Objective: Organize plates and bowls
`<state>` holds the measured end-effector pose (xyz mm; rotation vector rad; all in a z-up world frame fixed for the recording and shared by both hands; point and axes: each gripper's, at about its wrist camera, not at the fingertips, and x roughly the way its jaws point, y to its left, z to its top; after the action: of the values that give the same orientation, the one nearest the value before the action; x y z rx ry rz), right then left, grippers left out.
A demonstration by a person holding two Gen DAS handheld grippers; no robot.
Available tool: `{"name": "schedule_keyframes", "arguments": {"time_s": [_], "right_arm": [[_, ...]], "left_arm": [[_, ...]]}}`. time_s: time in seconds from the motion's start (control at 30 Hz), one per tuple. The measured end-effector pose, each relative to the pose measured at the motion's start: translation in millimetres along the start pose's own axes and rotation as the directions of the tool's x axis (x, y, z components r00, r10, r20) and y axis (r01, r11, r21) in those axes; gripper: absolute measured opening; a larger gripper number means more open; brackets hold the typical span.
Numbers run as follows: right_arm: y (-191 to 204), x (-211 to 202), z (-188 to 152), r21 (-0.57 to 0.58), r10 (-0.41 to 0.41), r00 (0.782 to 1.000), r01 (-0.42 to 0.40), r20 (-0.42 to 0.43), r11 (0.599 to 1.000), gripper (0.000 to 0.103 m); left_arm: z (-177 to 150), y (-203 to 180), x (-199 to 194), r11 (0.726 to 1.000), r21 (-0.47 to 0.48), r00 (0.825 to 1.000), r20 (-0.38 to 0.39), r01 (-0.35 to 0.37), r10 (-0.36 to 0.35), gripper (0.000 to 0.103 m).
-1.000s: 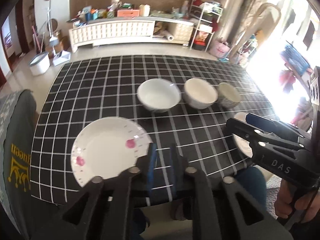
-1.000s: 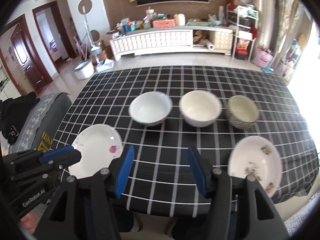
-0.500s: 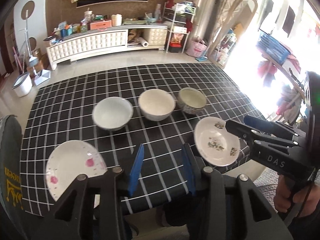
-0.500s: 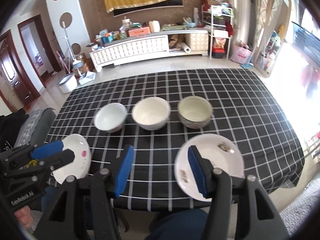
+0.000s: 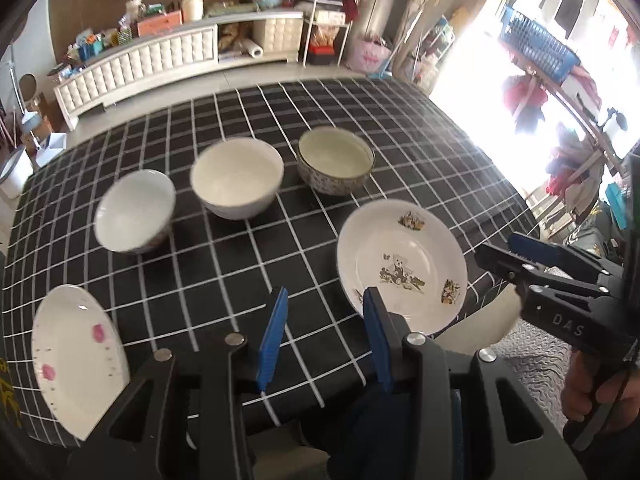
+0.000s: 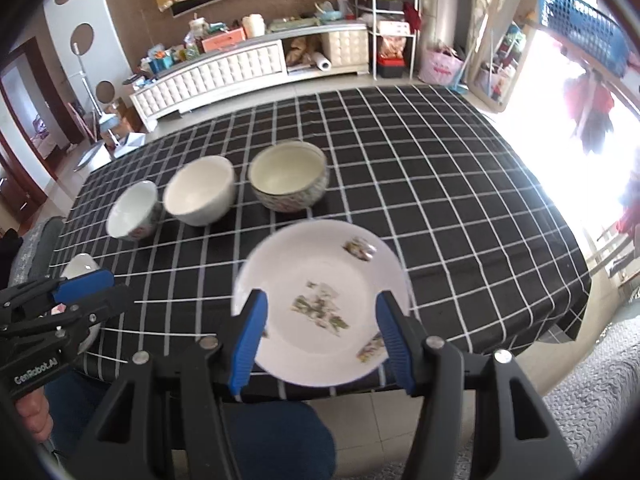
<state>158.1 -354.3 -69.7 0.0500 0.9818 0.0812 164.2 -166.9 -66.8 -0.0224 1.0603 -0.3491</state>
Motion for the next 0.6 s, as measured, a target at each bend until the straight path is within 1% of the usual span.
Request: {"name": "schedule_keyframes", "arguments": {"time_s": [0.17,0.23,0.4,0.6], "right_arm": [[-24.3,15.6,2.1,0.019,-0.023,1.0,0.024,-0.019,1.0,0.061],[-33.8,24.8,1.5,0.023,-0.034,0.999,0.034,-0.032,0.999,0.061],[-55.3,47.8,-0.8,0.042,-0.037,0.996,0.041,-0.079,0.998,0.061],[-71.3,72.0,-5.1,0.052,-0.039,0.993,0.045,-0.108,0.998,0.06]], "left_arm": [[6.3,-7.8,33.6,1.0,-0.003,0.999,-0.051,0.015,-0.015,0.036],[8.4,-10.2,45.4,1.0,0.003,0.998,-0.067,0.015,-0.014,0.031],[11.5,-13.2,72.7,1.0,0.008,0.994,-0.111,0.018,-0.017,0.024],[10.9,-9.9,109.2,1.0,-0.008,0.986,-0.167,0.028,-0.029,0.024]]}}
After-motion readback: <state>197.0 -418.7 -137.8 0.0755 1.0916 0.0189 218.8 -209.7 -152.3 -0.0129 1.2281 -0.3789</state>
